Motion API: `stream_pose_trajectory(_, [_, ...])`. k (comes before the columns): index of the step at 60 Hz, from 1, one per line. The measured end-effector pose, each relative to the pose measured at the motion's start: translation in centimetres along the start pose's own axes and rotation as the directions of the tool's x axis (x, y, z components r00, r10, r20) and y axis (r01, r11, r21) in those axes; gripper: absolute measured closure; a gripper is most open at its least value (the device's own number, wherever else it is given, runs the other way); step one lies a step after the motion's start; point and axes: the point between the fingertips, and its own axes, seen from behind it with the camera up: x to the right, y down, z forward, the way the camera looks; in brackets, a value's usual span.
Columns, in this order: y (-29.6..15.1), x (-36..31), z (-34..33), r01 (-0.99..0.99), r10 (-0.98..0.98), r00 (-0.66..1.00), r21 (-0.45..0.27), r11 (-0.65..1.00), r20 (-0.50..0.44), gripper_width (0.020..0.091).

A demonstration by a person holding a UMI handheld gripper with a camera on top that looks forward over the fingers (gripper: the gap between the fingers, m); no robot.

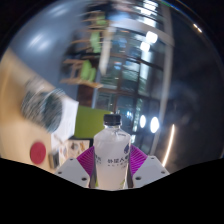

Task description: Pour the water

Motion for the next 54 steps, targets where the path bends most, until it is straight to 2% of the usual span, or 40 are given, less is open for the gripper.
stream_pose_trajectory(4, [0.7, 1.3, 0.7, -0.341, 0.341, 0.94, 0.005, 0.94, -0.023, 0.0678])
stream_pose_trajectory(9, [1.4, 0.4, 0.4, -0.687, 0.688, 0.725, 0.03, 0.726, -0.02, 0.0679])
stream_pose_trajectory(14, [1.7, -2.6, 0.1, -0.906, 0.905, 0.424, 0.023, 0.423, 0.025, 0.0679])
stream_pose_trajectory(17, [0.1, -6.7, 0.0, -0.975, 0.973, 0.22, -0.001, 0.22, 0.07, 0.0678])
stream_pose_trajectory(22, [-1.0, -11.4, 0.8, -0.996, 0.994, 0.006, -0.084, 0.015, 0.113, 0.0678])
stream_pose_trajectory(23, [-0.7, -12.6, -1.1, -0.995, 0.992, -0.041, -0.097, -0.03, 0.116, 0.0677])
stream_pose_trajectory(24, [-0.9, -13.7, 0.3, -0.994, 0.99, -0.062, -0.098, -0.05, 0.123, 0.0676])
stream_pose_trajectory(25, [1.1, -12.1, 1.7, -0.992, 0.988, -0.087, -0.106, -0.074, 0.13, 0.0677])
stream_pose_trajectory(31, [-0.3, -15.3, 1.6, -0.978, 0.974, -0.177, -0.136, -0.157, 0.142, 0.0677])
stream_pose_trajectory(34, [-0.2, -15.9, 1.4, -0.975, 0.974, -0.181, -0.158, -0.158, 0.14, 0.0682])
stream_pose_trajectory(35, [-0.3, -16.3, 1.4, -0.975, 0.975, -0.173, -0.164, -0.15, 0.136, 0.0664])
stream_pose_trajectory(40, [0.0, -16.3, 1.4, -0.986, 0.985, -0.134, -0.119, -0.12, 0.113, 0.0664])
stream_pose_trajectory(44, [-0.5, -16.5, 1.2, -0.983, 0.984, -0.147, -0.124, -0.134, 0.099, 0.0648])
stream_pose_trajectory(45, [1.8, -16.0, 2.3, -0.983, 0.983, -0.147, -0.126, -0.133, 0.107, 0.0648])
stream_pose_trajectory(54, [1.5, -15.7, 1.8, -0.984, 0.984, -0.147, -0.116, -0.135, 0.103, 0.0634])
